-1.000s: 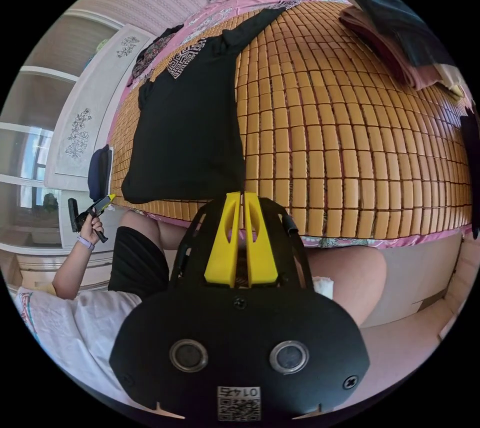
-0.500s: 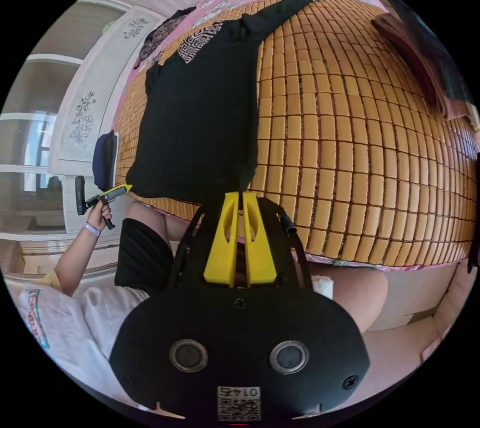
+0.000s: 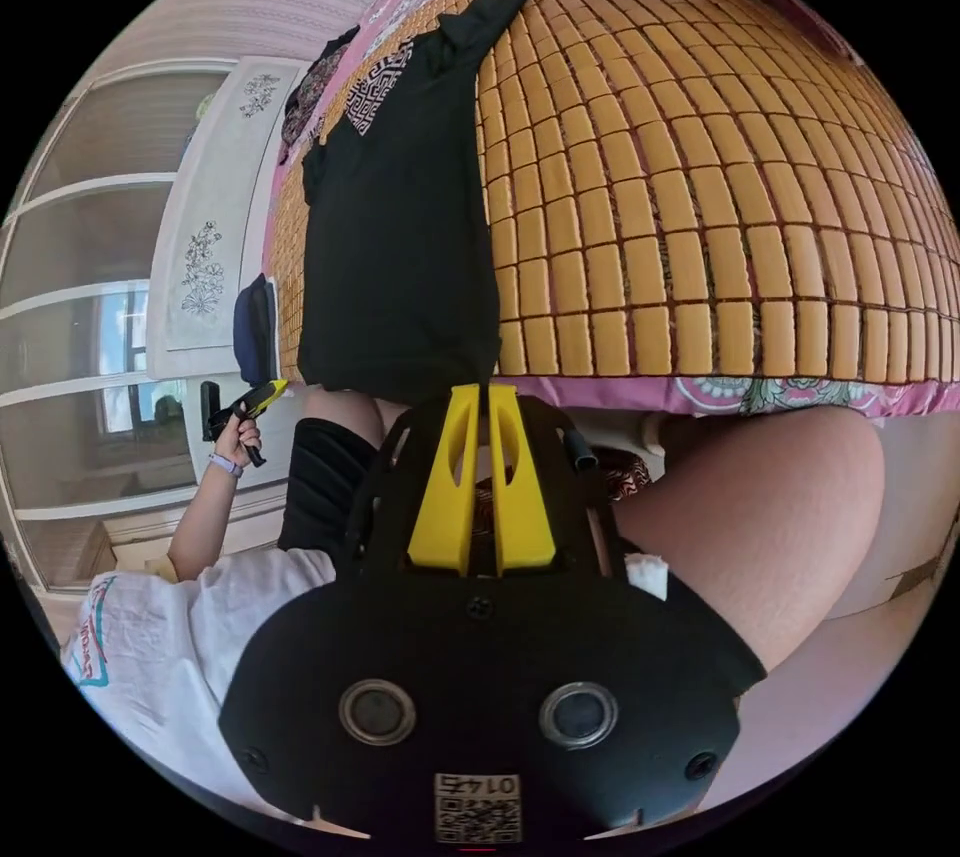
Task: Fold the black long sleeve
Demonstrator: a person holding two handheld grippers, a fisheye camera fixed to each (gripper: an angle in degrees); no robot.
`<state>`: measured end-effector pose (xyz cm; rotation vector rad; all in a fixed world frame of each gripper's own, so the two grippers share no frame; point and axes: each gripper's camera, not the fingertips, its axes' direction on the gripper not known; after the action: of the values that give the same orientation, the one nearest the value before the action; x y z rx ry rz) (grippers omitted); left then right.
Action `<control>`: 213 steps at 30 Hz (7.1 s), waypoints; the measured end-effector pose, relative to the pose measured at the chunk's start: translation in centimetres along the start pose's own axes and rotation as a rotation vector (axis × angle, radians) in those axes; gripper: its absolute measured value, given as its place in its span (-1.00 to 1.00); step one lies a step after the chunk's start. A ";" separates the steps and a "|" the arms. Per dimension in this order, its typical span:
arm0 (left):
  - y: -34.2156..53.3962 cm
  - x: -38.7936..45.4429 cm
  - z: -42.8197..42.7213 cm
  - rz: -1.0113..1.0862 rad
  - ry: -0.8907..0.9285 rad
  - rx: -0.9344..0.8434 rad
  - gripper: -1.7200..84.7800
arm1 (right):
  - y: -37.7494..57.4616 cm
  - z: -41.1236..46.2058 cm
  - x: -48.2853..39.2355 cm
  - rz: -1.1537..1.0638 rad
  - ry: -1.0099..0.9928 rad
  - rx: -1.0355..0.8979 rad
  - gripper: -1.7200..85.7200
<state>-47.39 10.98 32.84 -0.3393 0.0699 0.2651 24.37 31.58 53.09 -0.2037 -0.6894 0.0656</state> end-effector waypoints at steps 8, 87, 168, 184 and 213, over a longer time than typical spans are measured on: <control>3.3 3.6 -0.8 0.143 -0.036 0.111 -0.90 | 5.9 -4.1 -5.1 -0.277 0.385 0.298 -0.95; -38.4 55.5 31.5 0.735 -0.296 -0.045 -0.97 | -8.3 -15.2 14.1 0.419 0.652 0.450 -0.94; -7.9 -0.8 -3.9 -0.174 -0.387 0.250 -0.82 | -50.9 34.6 -33.6 -1.051 0.200 -0.220 -0.81; -0.6 -6.3 -10.2 -0.259 -0.471 0.328 -0.83 | -55.3 38.6 -35.3 -0.939 0.301 -0.089 -0.77; 1.0 -7.4 -12.3 -0.291 -0.442 0.558 -0.84 | -55.9 36.0 -31.3 -0.812 0.284 0.121 -0.86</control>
<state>-55.06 5.95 21.75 0.2685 -0.3354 0.0203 -23.08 -21.12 72.30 0.1911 -0.4419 -0.6857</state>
